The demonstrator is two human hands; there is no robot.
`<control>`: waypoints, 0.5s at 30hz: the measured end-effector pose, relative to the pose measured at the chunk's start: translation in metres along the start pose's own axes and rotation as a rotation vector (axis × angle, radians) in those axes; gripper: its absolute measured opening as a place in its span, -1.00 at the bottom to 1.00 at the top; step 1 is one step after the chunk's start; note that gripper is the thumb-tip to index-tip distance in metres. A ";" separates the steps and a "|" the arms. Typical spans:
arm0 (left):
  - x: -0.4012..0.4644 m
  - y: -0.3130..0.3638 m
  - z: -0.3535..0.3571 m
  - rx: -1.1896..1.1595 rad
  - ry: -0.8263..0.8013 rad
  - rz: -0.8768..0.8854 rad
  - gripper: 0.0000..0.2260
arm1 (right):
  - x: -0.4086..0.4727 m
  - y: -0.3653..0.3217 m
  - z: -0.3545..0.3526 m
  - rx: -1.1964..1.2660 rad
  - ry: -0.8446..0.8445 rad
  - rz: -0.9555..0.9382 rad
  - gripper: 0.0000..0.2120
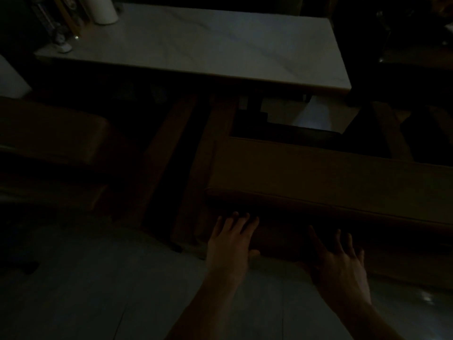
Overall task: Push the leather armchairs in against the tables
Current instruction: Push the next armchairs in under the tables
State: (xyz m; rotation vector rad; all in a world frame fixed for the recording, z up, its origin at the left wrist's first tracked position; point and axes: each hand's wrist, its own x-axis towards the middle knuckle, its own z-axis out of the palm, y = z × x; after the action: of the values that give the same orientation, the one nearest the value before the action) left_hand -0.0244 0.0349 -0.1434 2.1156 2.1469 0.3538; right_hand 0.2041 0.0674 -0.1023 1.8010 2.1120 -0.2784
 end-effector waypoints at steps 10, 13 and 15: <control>0.007 -0.009 0.009 0.006 0.064 0.040 -0.27 | 0.010 -0.006 -0.019 -0.072 -0.101 -0.002 -0.20; 0.011 -0.015 0.007 -0.001 0.028 0.020 -0.29 | 0.012 -0.011 -0.015 -0.049 -0.077 -0.015 -0.20; 0.013 -0.017 0.007 0.007 -0.001 0.006 -0.29 | 0.013 -0.013 -0.014 -0.039 -0.043 -0.032 -0.19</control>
State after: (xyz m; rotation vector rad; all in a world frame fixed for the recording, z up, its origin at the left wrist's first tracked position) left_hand -0.0396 0.0488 -0.1527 2.1260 2.1448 0.3452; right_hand 0.1882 0.0817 -0.0956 1.7260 2.1034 -0.2797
